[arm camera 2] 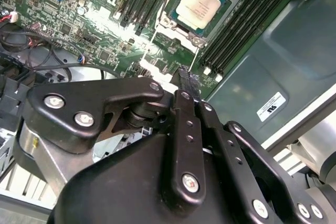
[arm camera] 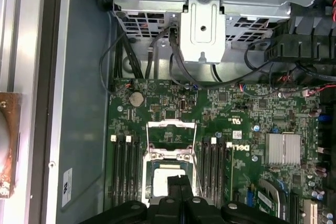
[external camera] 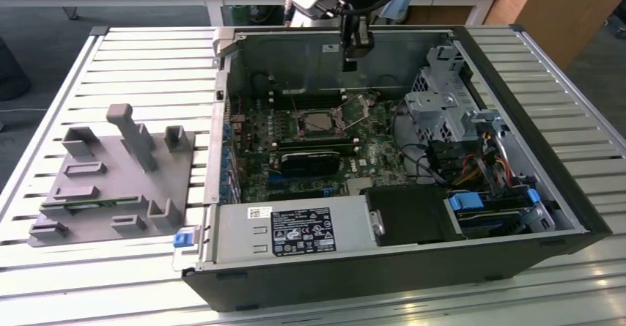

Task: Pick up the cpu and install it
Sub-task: 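Close the cpu cover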

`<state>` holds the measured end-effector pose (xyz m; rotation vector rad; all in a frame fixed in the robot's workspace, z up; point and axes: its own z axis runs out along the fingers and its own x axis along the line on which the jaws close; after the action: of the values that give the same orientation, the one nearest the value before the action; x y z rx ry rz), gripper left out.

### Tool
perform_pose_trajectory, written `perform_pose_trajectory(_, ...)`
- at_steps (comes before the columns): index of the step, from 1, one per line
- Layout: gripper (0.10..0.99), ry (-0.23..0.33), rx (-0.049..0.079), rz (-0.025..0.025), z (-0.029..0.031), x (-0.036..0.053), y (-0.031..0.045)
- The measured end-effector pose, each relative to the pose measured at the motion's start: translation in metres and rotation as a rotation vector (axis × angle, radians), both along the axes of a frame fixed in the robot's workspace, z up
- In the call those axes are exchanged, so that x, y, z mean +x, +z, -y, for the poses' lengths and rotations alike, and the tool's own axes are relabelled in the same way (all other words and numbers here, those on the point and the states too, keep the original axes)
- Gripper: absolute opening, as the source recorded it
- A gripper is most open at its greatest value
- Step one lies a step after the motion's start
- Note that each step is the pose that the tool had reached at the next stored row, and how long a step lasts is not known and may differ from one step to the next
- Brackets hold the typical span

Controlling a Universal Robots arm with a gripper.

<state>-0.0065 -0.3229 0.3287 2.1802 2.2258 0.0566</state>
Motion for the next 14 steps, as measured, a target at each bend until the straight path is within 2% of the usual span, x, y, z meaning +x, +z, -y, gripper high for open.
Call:
perform_pose_trajectory(6,0.106,0.0,0.0,-0.0015,-0.0001,0.0011,-0.0057)
perform_pose_trajectory(10,0.106,0.0,0.0,-0.0068,-0.0007,0.0081,-0.0071)
perform_pose_trajectory(14,0.106,0.0,0.0,-0.0069,-0.0011,0.0082,-0.0122)
